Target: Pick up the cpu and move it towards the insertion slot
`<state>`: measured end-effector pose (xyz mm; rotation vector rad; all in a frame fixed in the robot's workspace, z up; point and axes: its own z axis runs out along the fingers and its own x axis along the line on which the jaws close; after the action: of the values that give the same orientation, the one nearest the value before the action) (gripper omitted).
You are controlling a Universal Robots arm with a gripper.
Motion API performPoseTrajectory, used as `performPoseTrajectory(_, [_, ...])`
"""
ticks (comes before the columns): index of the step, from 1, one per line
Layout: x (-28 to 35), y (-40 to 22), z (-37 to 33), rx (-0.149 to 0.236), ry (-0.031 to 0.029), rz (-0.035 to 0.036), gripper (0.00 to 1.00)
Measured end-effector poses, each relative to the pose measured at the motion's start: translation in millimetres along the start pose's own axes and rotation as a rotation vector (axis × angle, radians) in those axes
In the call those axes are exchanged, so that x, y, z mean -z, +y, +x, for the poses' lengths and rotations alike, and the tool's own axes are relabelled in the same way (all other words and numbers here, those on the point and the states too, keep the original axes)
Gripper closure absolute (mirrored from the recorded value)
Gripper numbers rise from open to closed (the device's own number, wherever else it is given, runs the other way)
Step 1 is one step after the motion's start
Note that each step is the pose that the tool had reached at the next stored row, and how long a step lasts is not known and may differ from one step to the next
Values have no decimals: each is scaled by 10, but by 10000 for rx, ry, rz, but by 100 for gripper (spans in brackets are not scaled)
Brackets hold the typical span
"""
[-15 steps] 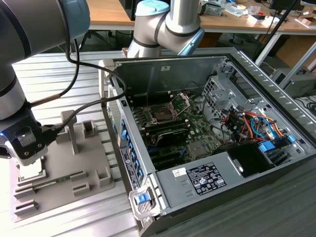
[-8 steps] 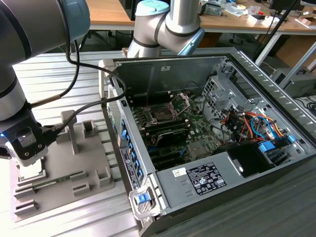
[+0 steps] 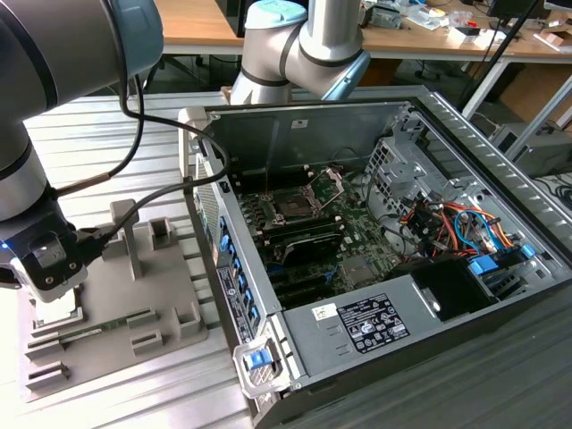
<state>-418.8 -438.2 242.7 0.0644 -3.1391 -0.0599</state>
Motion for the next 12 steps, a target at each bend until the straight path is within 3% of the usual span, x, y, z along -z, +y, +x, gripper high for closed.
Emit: performPoseTrajectory(12, [-26,-3,0,0,0,0,89])
